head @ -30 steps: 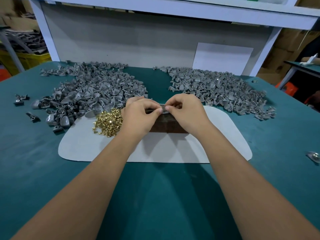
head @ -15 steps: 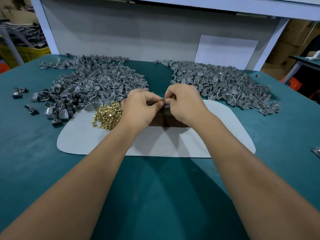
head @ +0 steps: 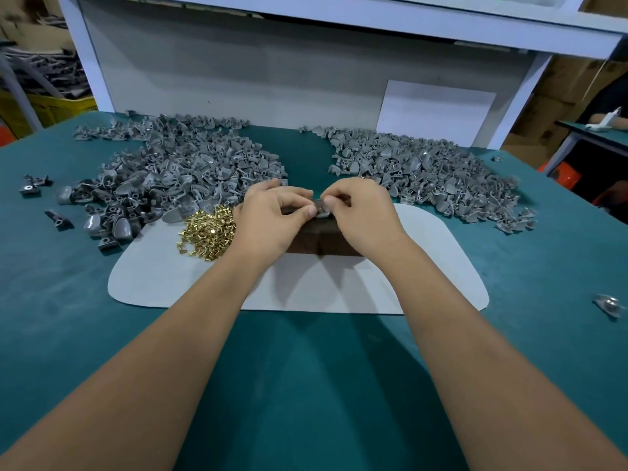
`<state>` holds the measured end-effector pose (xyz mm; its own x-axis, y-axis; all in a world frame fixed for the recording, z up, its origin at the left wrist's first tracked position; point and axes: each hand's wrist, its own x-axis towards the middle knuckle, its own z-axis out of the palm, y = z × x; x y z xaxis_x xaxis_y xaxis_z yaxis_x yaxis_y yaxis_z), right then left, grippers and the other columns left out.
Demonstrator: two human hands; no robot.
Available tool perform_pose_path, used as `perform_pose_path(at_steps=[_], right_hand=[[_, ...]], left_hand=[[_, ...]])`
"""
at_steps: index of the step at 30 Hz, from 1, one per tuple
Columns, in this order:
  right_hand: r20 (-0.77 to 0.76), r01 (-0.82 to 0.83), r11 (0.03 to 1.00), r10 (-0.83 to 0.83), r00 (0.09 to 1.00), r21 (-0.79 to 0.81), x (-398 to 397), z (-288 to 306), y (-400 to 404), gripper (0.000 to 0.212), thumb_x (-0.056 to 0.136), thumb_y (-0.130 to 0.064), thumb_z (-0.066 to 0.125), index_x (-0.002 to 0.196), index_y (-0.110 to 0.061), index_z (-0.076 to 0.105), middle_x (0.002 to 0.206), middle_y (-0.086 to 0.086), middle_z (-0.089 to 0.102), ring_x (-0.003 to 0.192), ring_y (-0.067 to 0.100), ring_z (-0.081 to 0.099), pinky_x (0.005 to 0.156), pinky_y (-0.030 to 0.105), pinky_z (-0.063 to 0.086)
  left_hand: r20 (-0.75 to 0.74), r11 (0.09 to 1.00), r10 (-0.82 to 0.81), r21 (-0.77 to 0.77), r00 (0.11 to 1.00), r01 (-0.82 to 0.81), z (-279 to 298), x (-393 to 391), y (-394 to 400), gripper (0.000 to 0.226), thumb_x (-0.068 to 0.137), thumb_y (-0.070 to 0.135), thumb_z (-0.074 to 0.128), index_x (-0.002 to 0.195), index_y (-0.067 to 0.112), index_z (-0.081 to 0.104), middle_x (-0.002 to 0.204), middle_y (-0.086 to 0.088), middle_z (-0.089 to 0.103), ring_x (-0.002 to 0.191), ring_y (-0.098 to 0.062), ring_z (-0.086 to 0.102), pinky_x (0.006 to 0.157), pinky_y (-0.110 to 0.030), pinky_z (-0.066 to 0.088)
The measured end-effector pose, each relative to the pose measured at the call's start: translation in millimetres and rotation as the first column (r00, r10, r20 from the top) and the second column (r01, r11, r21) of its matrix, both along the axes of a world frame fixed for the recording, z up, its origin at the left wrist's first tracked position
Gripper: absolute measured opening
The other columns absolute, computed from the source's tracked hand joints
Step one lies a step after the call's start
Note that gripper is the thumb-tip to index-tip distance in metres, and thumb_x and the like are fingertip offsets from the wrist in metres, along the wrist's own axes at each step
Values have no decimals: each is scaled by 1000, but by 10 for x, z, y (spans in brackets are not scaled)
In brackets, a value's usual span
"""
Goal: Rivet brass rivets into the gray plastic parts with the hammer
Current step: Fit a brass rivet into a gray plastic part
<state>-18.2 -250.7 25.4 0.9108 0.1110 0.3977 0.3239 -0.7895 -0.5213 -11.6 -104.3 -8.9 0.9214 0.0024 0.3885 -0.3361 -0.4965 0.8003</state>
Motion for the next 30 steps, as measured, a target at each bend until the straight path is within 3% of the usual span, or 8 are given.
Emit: perform_pose_path(at_steps=[3, 5, 8, 12, 18, 22, 24, 30], right_hand=[[19, 93, 965, -101, 995, 246, -119, 27, -157, 19, 95, -19, 52, 104, -18, 69, 96, -8, 67, 88, 6, 58, 80, 23, 43], [-34, 183, 931, -182, 983, 315, -204, 44, -343, 18, 94, -23, 50, 87, -28, 66, 77, -22, 61, 72, -5, 56, 65, 21, 40], [-181, 361, 929, -343, 922, 83, -358, 32, -637, 27, 86, -25, 48, 62, -13, 52, 53, -7, 51, 60, 14, 53, 56, 29, 35], [-338, 376, 865, -482, 809, -333, -555, -42, -772, 33, 84, -40, 51, 86, -11, 66, 86, 9, 66, 82, 29, 60, 76, 34, 51], [-282, 253, 830, -431, 858, -498, -634, -79, -709, 17, 82, -29, 58, 77, -13, 56, 72, 3, 55, 69, 24, 51, 52, 27, 33], [-603, 248, 968, -175, 778, 39, -626, 40, -660, 16, 75, -21, 60, 68, -12, 49, 54, 4, 52, 49, 20, 51, 49, 22, 39], [-682, 309, 872, 38, 730, 379, -661, 45, -648, 12, 82, -14, 58, 76, -7, 50, 55, 8, 56, 44, 19, 50, 44, 24, 42], [-410, 251, 828, -28, 911, 502, -704, -62, -621, 17, 88, -24, 61, 93, -18, 47, 50, -4, 56, 42, 11, 48, 43, 25, 41]], left_hand=[[1, 1000, 3, -8, 1000, -3, 4, -18, -19, 20, 88, 26, 71, 80, 43, 66, 106, 25, 62, 138, -15, 34, 115, -51, 21], [-5, 1000, 12, -6, 1000, -12, 9, -23, -22, 24, 89, 27, 71, 75, 45, 64, 104, 26, 62, 137, -14, 35, 115, -51, 21], [-19, 1000, 20, -14, 1000, -20, -2, -29, -23, 21, 89, 28, 70, 77, 43, 64, 102, 26, 63, 136, -13, 36, 115, -50, 22], [-24, 1000, 26, -16, 999, -26, -14, -41, -33, 16, 91, 27, 69, 80, 39, 66, 101, 25, 61, 136, -13, 37, 115, -50, 23], [29, 994, 111, 16, 993, -112, -30, -49, -59, 6, 89, 27, 70, 86, 28, 75, 98, 24, 62, 132, -11, 40, 113, -48, 27], [5, 998, 61, 32, 998, -61, -5, -2, -49, 7, 89, 24, 71, 89, 21, 78, 99, 17, 66, 123, -16, 52, 109, -46, 37], [-48, 1000, 3, -11, 999, -3, 18, 27, -36, 8, 89, 21, 71, 91, 18, 78, 97, 14, 68, 110, -12, 60, 105, -37, 44], [-81, 999, 10, -36, 997, -12, 49, 78, -77, 9, 89, 19, 71, 93, 14, 78, 90, 15, 64, 94, -6, 59, 86, -19, 40]])
